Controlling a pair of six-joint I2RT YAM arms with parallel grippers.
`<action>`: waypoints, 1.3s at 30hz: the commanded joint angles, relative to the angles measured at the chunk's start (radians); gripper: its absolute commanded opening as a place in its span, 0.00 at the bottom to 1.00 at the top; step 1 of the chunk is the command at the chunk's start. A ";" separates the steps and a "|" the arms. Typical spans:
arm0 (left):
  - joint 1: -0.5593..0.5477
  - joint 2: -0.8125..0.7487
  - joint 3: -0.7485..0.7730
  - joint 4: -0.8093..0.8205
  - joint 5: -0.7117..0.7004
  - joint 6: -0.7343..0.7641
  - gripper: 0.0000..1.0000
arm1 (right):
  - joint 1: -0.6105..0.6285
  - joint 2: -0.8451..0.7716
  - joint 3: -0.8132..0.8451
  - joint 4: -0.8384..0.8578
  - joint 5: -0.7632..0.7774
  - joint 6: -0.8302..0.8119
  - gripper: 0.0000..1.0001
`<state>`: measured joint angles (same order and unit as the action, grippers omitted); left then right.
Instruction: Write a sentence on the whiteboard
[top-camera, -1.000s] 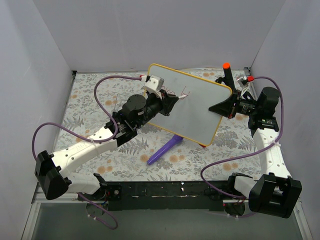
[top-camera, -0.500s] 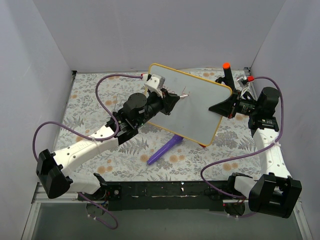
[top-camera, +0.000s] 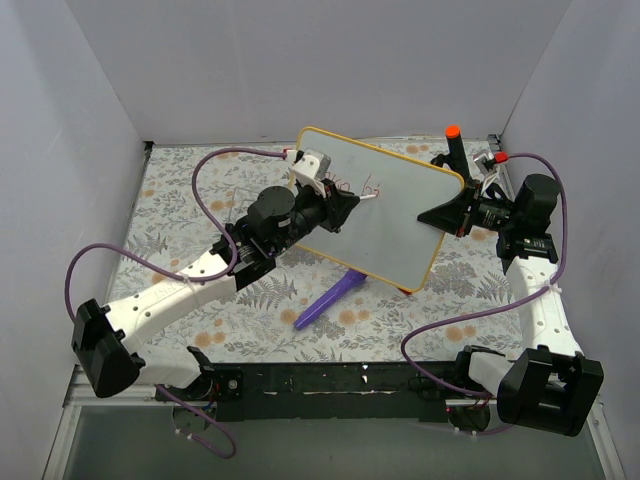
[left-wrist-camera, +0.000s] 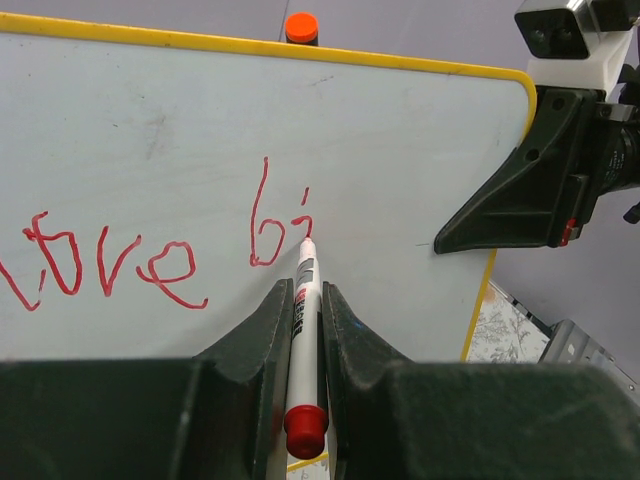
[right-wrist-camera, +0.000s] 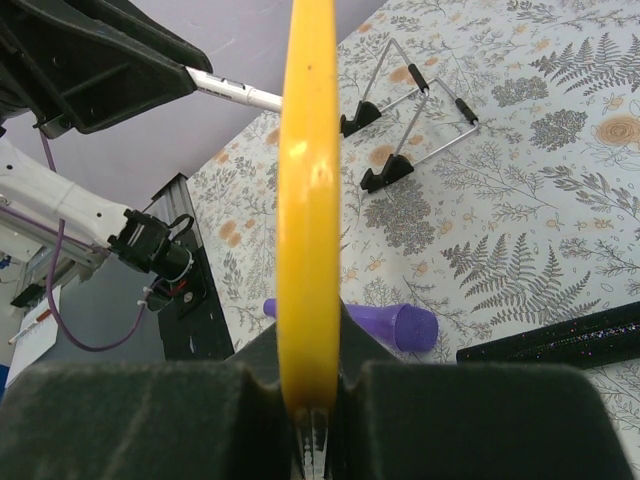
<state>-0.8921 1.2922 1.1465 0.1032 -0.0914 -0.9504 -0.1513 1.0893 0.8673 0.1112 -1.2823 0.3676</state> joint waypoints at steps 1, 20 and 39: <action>0.005 -0.056 -0.024 -0.051 -0.008 -0.011 0.00 | -0.004 -0.026 0.029 0.074 -0.060 0.021 0.01; 0.005 0.001 0.047 -0.025 0.022 -0.001 0.00 | -0.004 -0.028 0.030 0.074 -0.061 0.022 0.01; 0.005 -0.007 0.075 -0.003 0.055 -0.007 0.00 | -0.004 -0.025 0.032 0.074 -0.060 0.021 0.01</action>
<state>-0.8917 1.3071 1.1885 0.0875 -0.0257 -0.9657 -0.1532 1.0893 0.8673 0.1112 -1.2934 0.3676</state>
